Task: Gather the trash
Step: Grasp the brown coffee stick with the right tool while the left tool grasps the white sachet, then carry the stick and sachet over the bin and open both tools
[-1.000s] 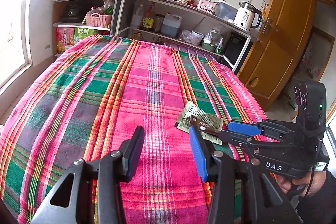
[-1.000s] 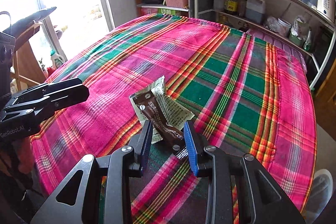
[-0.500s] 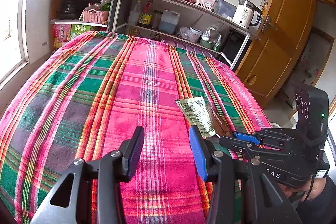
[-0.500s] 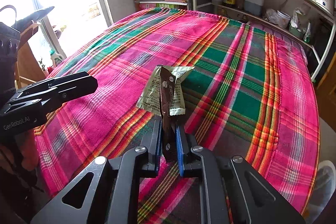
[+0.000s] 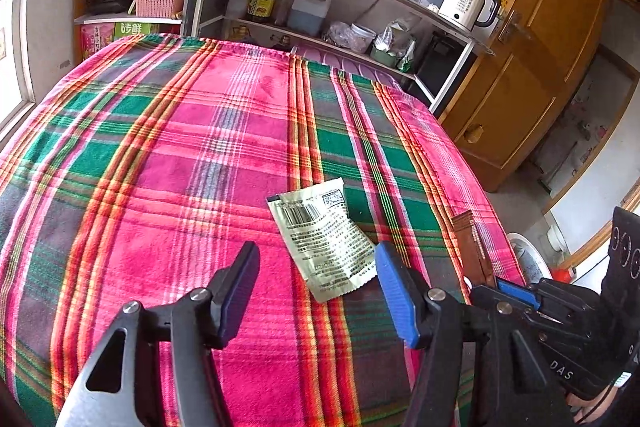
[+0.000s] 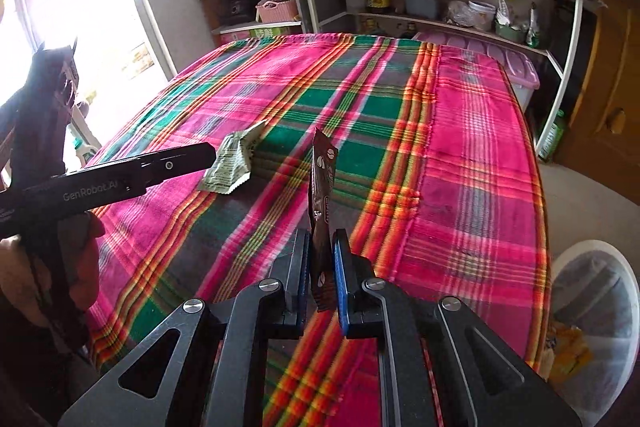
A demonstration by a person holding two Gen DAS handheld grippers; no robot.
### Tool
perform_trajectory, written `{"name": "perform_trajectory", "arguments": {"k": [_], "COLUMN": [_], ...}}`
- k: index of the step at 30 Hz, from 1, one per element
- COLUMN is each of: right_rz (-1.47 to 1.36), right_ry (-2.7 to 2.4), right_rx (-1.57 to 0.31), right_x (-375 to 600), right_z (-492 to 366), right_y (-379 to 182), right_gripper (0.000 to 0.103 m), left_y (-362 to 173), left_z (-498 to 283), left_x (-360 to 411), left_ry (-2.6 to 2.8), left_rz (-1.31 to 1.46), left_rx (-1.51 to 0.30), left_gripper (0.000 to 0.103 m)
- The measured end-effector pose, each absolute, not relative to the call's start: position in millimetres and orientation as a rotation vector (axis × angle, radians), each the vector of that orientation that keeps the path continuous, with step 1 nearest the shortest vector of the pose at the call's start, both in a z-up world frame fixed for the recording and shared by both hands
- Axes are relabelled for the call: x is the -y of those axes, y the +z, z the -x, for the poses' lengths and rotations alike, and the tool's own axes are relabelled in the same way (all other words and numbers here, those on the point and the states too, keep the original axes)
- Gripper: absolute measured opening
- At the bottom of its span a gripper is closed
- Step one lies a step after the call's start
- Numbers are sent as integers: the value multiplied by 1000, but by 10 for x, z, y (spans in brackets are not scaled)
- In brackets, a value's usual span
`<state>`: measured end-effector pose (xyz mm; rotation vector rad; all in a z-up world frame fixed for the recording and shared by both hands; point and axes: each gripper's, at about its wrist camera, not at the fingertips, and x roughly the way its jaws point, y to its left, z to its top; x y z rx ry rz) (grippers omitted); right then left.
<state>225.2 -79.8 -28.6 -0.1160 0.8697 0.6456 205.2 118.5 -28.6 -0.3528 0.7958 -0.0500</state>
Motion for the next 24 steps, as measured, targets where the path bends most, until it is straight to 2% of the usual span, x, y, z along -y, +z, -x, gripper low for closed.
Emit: {"name": "perform_trajectory", "arguments": {"k": [13, 14, 15, 17, 18, 21, 24], "right_rz": [57, 53, 48, 41, 39, 33, 26], "right_ry": [611, 609, 607, 607, 607, 605, 599], "right_rx": [-863, -862, -860, -856, -853, -844, -837], "right_x": [1123, 1140, 1153, 1183, 1192, 1225, 1280], "right_z": [-2285, -2287, -2283, -2267, -2251, -2206, -2147], "right_y": [-287, -288, -284, -274, -263, -229, -201], "right_gripper": [12, 12, 12, 12, 12, 12, 12], "left_y": [-358, -356, -357, -352, -352, -345, -319], "left_z": [-2427, -2424, -2419, -2396, -2378, -2321, -2221], "left_x": [-718, -716, -711, -701, -700, -702, -673], "left_ry": [35, 34, 28, 20, 9, -17, -50], "left_rz": [203, 199, 197, 192, 195, 203, 204], "left_rx": [-851, -850, -852, -852, -852, -846, -827], "left_gripper": [62, 54, 40, 35, 27, 14, 12]}}
